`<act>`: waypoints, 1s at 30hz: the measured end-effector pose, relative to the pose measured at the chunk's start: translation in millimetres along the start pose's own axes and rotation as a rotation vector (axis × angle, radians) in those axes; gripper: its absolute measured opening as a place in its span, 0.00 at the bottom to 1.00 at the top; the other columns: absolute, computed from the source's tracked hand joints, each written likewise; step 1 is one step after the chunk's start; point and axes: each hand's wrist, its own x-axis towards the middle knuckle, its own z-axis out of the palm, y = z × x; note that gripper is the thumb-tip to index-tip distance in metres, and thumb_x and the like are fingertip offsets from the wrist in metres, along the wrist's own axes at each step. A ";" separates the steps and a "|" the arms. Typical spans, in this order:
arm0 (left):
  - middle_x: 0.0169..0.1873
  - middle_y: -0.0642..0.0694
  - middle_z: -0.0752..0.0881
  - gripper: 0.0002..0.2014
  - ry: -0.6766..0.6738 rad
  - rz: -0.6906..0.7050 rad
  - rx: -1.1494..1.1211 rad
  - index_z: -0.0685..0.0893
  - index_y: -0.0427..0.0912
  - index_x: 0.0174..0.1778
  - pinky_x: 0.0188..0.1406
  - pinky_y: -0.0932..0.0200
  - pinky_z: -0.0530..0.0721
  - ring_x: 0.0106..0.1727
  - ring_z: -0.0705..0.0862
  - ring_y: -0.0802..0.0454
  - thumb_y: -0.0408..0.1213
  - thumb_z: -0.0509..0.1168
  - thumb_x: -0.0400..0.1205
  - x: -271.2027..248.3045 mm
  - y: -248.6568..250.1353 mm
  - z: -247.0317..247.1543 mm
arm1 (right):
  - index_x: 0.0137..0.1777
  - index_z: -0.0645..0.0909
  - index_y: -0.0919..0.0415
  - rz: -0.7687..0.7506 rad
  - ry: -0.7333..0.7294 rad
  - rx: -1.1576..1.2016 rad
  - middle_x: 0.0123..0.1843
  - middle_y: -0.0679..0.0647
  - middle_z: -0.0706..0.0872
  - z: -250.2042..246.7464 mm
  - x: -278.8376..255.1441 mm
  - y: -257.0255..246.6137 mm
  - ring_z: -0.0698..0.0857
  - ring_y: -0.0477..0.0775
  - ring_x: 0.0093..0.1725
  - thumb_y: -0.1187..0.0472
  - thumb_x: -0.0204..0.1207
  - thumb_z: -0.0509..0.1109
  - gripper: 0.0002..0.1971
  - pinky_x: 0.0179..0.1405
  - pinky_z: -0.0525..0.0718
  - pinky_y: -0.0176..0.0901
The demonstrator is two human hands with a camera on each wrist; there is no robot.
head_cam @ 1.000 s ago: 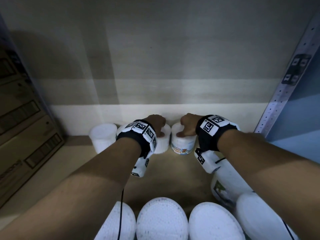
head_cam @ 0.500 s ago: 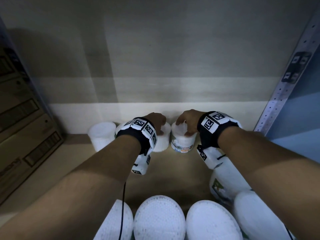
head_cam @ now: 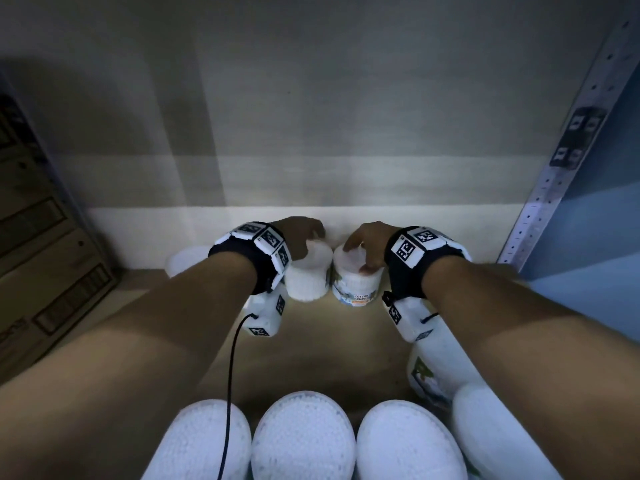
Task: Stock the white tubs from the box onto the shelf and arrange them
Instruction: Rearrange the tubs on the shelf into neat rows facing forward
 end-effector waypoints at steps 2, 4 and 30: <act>0.73 0.38 0.74 0.24 0.117 -0.085 0.054 0.71 0.37 0.74 0.73 0.53 0.72 0.74 0.73 0.42 0.37 0.64 0.82 1.5 0.6 6.8 | 0.72 0.78 0.54 -0.004 -0.001 -0.003 0.72 0.55 0.81 0.1 0.2 0.6 0.81 0.56 0.69 0.62 0.67 0.79 0.31 0.64 0.77 0.41; 0.73 0.36 0.74 0.26 0.108 -0.142 0.141 0.72 0.35 0.73 0.72 0.51 0.71 0.74 0.73 0.40 0.47 0.62 0.83 3.9 1.6 15.9 | 0.73 0.77 0.55 -0.005 -0.018 -0.006 0.72 0.55 0.80 -0.5 0.3 0.1 0.80 0.56 0.70 0.62 0.68 0.79 0.31 0.64 0.76 0.41; 0.68 0.34 0.78 0.29 0.144 -0.195 0.072 0.77 0.34 0.68 0.68 0.49 0.75 0.70 0.76 0.37 0.55 0.60 0.81 13.3 4.2 24.2 | 0.71 0.79 0.53 0.014 0.004 0.031 0.70 0.54 0.81 0.8 1.4 3.6 0.82 0.55 0.67 0.61 0.66 0.81 0.31 0.60 0.76 0.37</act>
